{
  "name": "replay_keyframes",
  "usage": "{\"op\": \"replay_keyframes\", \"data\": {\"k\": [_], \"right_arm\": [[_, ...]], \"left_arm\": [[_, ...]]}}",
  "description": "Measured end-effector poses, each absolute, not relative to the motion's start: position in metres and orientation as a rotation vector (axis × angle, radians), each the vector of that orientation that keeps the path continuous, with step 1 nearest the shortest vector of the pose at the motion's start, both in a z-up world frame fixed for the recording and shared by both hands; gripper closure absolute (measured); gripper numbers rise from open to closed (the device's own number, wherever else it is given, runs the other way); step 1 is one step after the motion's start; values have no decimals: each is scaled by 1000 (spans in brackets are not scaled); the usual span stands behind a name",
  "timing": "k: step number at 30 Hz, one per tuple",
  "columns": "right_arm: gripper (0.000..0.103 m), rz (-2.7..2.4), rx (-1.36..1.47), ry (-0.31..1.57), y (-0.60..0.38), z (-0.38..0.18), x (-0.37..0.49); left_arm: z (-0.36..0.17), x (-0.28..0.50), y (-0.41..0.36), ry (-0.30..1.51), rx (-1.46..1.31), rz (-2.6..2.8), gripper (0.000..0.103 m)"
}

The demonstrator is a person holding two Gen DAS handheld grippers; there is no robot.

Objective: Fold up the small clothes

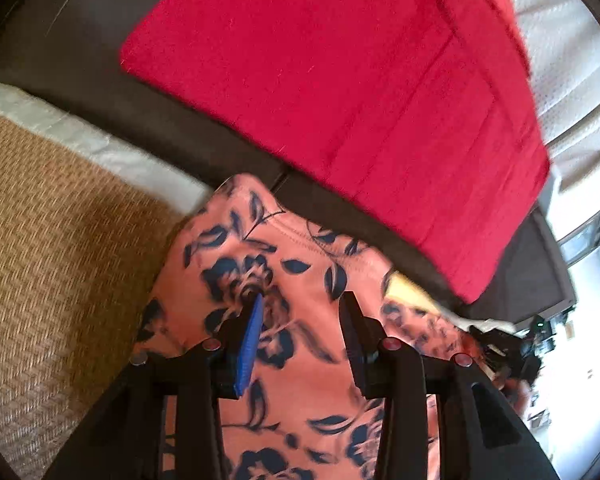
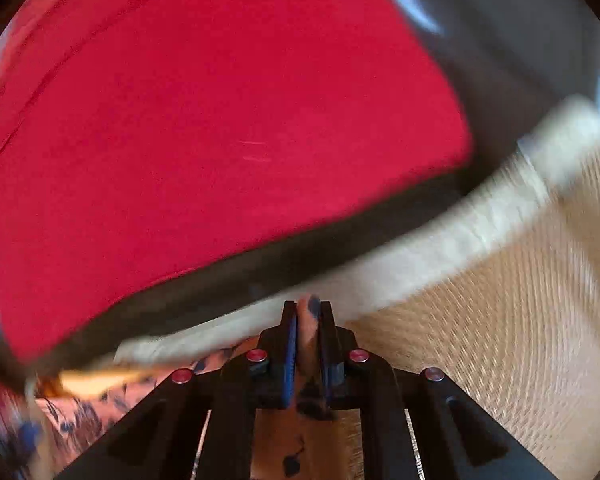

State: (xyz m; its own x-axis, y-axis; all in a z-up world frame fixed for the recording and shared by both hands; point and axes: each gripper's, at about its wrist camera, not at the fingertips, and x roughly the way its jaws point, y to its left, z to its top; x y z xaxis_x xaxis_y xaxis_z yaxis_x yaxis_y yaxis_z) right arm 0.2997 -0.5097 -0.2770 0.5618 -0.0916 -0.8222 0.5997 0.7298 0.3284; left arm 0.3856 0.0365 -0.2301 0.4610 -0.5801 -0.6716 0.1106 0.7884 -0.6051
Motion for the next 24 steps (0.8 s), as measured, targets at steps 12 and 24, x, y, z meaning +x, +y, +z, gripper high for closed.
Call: {"op": "replay_keyframes", "data": {"k": [12, 24], "right_arm": [[87, -14, 418, 848, -383, -220, 252], [87, 79, 477, 1052, -306, -282, 240]], "left_arm": [[-215, 336, 3, 1017, -229, -410, 63], [-235, 307, 7, 1067, -57, -277, 52]]}}
